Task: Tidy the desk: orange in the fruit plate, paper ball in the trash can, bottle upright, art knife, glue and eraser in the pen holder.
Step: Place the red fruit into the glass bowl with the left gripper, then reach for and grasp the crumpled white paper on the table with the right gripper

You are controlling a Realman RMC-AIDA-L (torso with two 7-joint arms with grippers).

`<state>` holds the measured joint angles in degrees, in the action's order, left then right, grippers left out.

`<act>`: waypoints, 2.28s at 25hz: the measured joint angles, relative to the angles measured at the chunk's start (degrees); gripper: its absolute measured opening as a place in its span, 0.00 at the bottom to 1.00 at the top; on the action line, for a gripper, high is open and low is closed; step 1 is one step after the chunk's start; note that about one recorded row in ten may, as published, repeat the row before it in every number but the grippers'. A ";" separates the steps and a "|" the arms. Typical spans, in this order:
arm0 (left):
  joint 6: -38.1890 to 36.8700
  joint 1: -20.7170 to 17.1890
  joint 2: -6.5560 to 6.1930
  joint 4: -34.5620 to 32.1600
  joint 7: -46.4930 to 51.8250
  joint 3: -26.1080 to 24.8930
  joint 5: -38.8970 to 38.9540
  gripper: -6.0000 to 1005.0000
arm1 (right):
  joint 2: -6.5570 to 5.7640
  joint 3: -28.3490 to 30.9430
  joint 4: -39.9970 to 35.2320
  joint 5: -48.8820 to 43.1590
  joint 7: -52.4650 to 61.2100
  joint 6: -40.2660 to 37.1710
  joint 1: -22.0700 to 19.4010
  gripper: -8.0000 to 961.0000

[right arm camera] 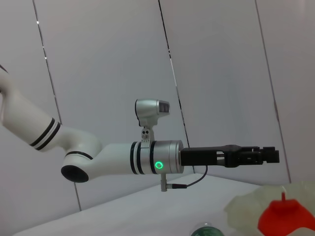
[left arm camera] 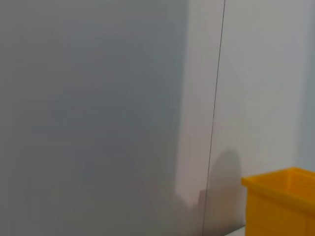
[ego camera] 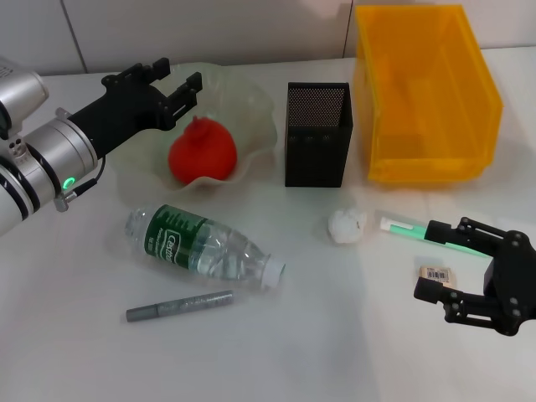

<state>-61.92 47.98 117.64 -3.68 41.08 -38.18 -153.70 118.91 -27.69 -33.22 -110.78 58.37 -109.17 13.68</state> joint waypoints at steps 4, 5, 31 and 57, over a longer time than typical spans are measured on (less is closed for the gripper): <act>-6.42 -1.31 -1.00 -0.32 1.08 1.58 -0.36 0.58 | -0.24 0.01 -1.54 -0.04 5.79 0.01 0.43 0.83; -6.42 -1.31 -1.00 -0.32 1.08 1.58 -0.36 0.61 | -0.24 0.01 -1.54 -0.04 5.79 0.01 0.43 0.83; -32.74 -12.86 1.14 -4.41 0.52 34.67 -1.52 0.86 | -1.16 -26.49 -45.96 -30.83 73.55 -1.45 25.73 0.83; -31.70 -12.39 1.18 -3.96 0.23 35.54 -1.69 0.85 | 0.53 -50.66 -36.17 -38.90 92.51 22.73 26.40 0.83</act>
<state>-93.61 35.59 118.82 -7.65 41.32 -2.64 -155.39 119.44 -78.34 -69.39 -149.67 150.89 -86.44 40.08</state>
